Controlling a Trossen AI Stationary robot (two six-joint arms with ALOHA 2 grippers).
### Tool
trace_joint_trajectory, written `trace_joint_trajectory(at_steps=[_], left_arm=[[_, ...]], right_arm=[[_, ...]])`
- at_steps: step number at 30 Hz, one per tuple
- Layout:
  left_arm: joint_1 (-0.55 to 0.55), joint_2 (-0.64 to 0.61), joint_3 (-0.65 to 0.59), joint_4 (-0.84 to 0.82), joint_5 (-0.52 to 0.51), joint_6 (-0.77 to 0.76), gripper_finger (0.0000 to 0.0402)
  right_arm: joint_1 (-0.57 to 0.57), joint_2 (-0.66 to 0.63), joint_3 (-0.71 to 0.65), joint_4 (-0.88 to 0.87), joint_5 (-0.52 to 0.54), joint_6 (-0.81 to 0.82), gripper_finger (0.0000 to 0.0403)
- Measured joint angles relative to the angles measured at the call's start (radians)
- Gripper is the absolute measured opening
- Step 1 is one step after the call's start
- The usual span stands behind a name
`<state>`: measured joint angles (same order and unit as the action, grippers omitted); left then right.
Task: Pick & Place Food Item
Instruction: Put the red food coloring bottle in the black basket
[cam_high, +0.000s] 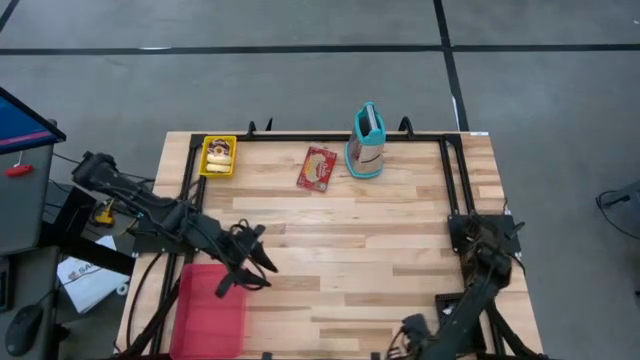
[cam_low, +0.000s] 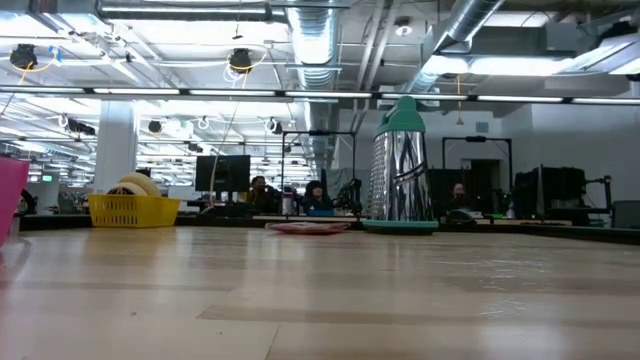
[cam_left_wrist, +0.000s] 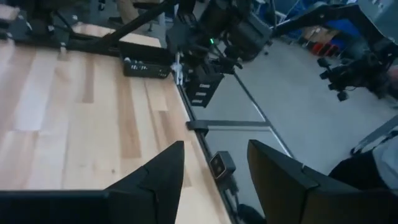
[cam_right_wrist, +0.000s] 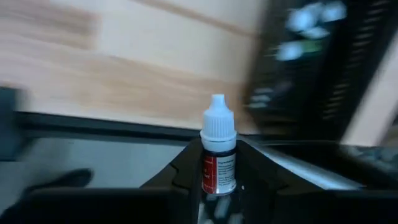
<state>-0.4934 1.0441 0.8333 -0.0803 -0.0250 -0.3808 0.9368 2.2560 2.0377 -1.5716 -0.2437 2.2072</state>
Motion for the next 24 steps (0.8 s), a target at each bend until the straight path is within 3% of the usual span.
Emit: trace_joint_trajectory(at_steps=[11, 24], left_arm=[[0.000, 0.131, 0.000, 0.223, -0.083, -0.066, 0.0172], [0.001, 0.143, 0.000, 0.305, -0.238, -0.107, 0.0172]], right_arm=[[0.143, -0.328, -0.433, -0.002, -0.041, 0.011, 0.0071], [0.221, -0.437, -0.750, 0.309, -0.013, -0.005, 0.0109]])
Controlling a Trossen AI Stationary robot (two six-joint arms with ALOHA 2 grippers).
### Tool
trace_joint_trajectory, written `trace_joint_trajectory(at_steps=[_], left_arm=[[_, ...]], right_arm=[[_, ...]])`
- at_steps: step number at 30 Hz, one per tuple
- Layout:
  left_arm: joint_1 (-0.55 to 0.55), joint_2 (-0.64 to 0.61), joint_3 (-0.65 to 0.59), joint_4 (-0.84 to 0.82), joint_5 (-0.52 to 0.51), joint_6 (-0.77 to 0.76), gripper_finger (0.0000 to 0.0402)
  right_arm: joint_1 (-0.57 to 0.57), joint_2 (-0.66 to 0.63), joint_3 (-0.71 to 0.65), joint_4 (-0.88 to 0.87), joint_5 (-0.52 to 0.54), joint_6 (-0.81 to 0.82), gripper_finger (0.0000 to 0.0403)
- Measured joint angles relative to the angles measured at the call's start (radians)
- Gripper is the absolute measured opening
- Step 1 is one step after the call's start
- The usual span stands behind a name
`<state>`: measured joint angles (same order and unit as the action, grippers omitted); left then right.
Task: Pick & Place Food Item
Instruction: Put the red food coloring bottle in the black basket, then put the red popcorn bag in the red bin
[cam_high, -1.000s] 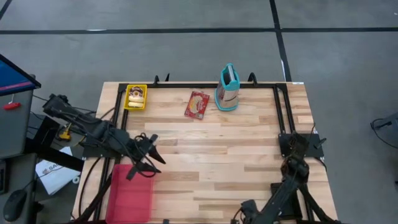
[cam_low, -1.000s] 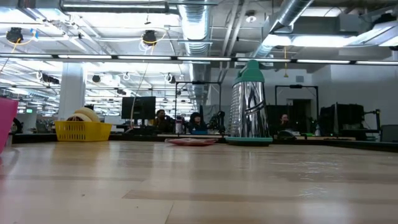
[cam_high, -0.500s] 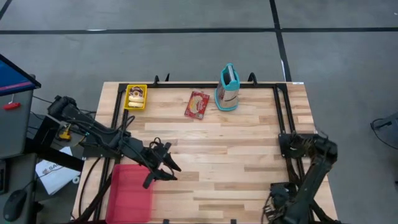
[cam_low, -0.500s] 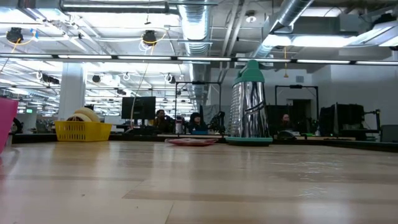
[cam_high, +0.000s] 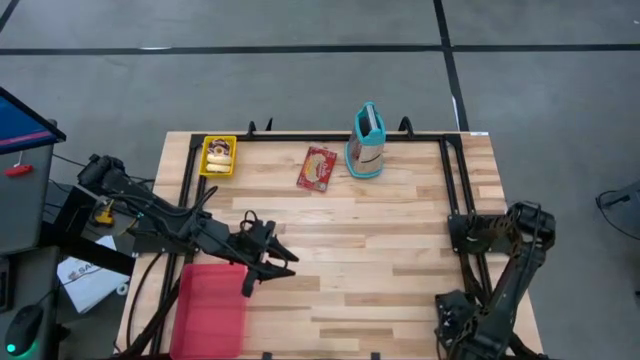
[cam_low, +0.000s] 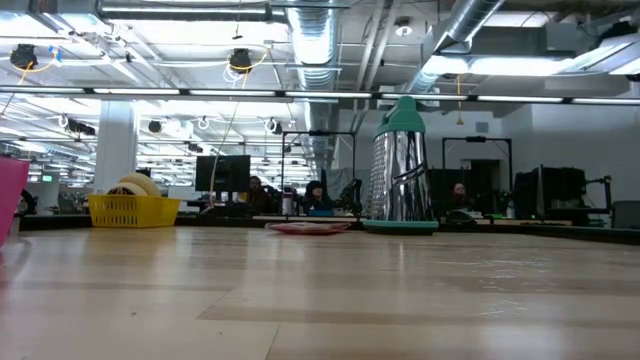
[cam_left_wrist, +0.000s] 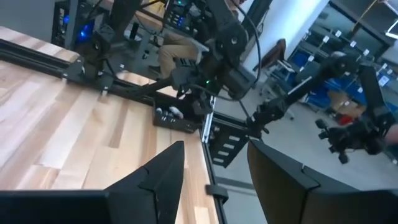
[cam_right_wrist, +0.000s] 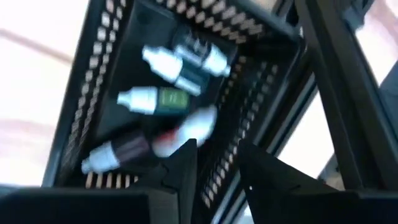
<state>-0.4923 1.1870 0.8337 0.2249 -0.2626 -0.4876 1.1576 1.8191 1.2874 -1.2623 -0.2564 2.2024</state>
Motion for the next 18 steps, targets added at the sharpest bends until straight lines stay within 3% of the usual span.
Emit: trace_joint_trajectory(at_steps=[9, 14, 18], left_arm=[[0.000, 0.000, 0.000, -0.006, -0.059, -0.017, 0.0172], [0.000, 0.007, 0.000, -0.127, -0.156, -0.034, 0.0172], [0.018, 0.008, 0.000, -0.314, -0.215, -0.150, 0.0176]], right_arm=[[-0.023, -0.040, -0.011, -0.030, 0.147, -0.002, 0.0149], [-0.100, -0.111, -0.011, -0.029, 0.398, -0.009, 0.0179], [-0.170, -0.185, -0.010, -0.006, 0.624, -0.035, 0.0193]])
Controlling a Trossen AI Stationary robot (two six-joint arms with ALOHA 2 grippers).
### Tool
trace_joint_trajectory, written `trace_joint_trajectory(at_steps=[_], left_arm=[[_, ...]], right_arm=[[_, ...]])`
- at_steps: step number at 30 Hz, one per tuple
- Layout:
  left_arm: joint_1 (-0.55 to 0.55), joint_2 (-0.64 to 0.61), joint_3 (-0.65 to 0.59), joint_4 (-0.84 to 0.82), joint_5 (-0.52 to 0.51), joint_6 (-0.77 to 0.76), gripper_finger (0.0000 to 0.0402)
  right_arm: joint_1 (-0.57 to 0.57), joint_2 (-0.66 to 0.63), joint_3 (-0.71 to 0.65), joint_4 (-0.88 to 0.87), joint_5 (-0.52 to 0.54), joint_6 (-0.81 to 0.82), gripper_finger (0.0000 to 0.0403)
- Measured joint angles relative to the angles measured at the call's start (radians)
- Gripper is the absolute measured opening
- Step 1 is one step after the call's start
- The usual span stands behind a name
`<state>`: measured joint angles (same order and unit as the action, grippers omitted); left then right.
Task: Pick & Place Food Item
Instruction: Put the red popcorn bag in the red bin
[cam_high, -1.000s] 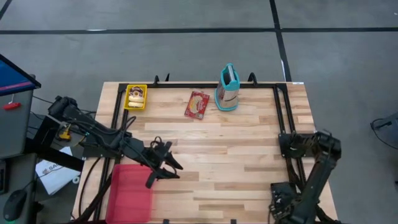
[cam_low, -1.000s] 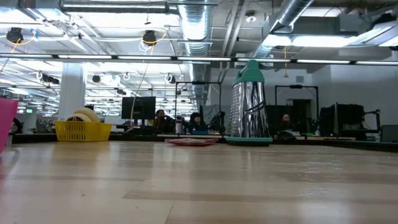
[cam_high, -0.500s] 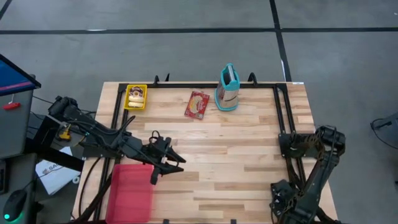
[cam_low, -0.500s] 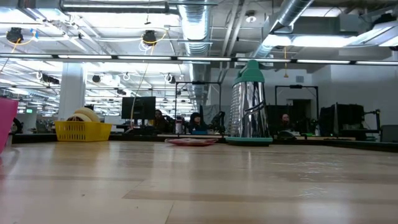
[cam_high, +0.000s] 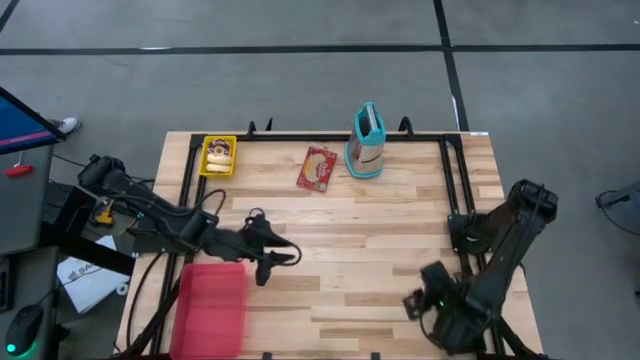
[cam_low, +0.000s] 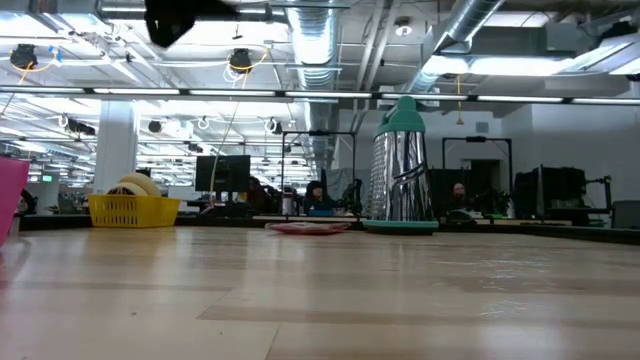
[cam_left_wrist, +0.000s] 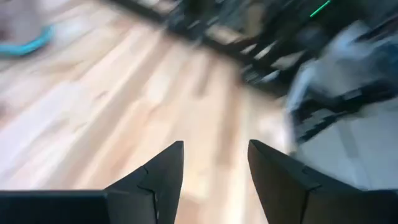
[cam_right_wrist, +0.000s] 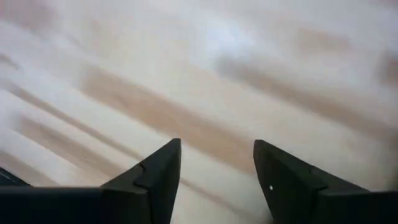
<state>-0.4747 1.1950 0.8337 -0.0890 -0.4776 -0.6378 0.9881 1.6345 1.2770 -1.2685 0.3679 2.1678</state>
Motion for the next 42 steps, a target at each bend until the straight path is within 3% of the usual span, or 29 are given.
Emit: trace_joint_trajectory(at_steps=[5, 12, 14, 19, 23, 28, 33, 42], left_arm=[[0.026, 0.009, 0.000, -0.155, -0.078, 0.100, 0.0178], [0.121, 0.072, 0.002, -0.117, -0.153, 0.588, 0.0173], [0.187, 0.112, 0.002, -0.093, -0.141, 0.646, 0.0177], [0.399, 0.269, 0.002, -0.027, 0.035, 0.785, 0.0192], [0.502, 0.384, 0.032, -0.025, 0.102, 0.934, 0.0196], [0.596, 0.493, 0.088, 0.010, 0.148, 1.096, 0.0190], [0.684, 0.605, 0.153, 0.025, 0.200, 1.155, 0.0187], [0.701, 0.705, 0.187, 0.027, 0.237, 1.255, 0.0186]], right_arm=[[-0.087, -0.086, 0.000, 0.010, 0.243, -0.065, 0.0195], [-0.196, -0.151, 0.000, 0.019, 0.339, -0.155, 0.0185], [-0.228, -0.153, 0.001, 0.020, 0.340, -0.153, 0.0184], [-0.271, -0.155, 0.000, 0.050, 0.340, -0.143, 0.0183], [-0.294, -0.155, 0.000, 0.050, 0.340, -0.110, 0.0183], [-0.314, -0.155, 0.000, 0.055, 0.340, -0.046, 0.0182], [-0.318, -0.155, 0.001, 0.100, 0.339, -0.037, 0.0182], [-0.316, -0.155, 0.001, 0.135, 0.336, -0.020, 0.0182]])
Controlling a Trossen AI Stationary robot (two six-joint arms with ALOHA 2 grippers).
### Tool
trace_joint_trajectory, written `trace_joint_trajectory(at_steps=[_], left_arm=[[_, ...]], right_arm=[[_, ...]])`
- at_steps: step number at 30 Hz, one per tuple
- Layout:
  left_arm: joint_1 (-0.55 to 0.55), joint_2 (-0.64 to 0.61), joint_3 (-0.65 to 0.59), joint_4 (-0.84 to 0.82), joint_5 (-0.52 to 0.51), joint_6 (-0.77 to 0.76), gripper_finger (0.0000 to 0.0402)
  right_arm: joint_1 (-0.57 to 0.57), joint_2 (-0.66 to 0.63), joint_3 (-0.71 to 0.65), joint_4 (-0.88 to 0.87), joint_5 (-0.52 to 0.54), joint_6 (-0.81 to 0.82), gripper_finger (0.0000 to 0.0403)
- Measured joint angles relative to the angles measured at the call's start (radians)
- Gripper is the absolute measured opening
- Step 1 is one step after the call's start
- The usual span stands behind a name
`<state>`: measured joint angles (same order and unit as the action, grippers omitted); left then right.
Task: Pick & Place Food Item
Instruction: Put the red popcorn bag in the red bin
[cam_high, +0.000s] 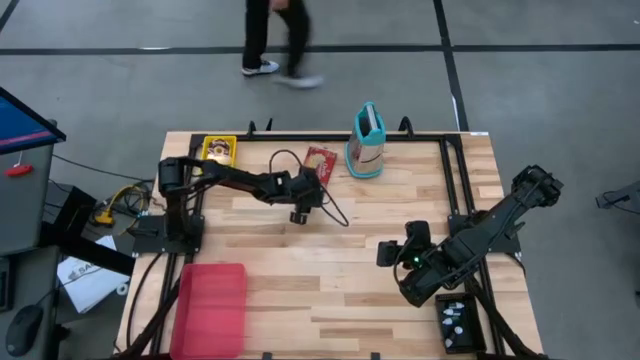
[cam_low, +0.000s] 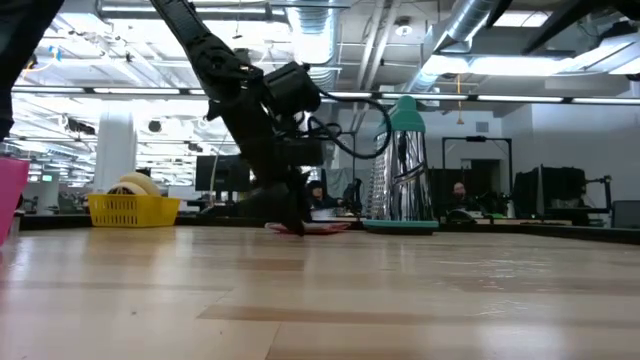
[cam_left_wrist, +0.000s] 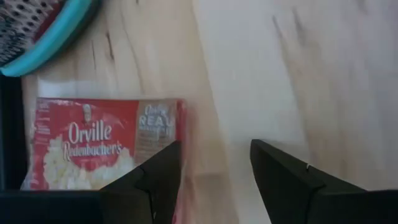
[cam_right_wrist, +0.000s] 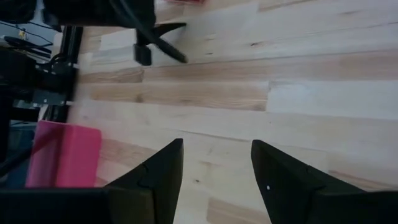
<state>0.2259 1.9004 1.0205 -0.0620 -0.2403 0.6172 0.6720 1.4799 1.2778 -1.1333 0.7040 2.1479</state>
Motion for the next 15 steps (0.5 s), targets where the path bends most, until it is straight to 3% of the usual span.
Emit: trace_joint_trajectory(at_steps=[7, 15], left_arm=[[0.031, 0.042, 0.003, 0.085, -0.037, 0.012, 0.0178], [0.069, 0.057, 0.002, 0.116, -0.048, 0.000, 0.0112]], right_arm=[[0.000, 0.000, 0.000, 0.022, 0.000, 0.000, 0.0182], [0.000, 0.000, 0.000, 0.030, 0.000, 0.010, 0.0182]])
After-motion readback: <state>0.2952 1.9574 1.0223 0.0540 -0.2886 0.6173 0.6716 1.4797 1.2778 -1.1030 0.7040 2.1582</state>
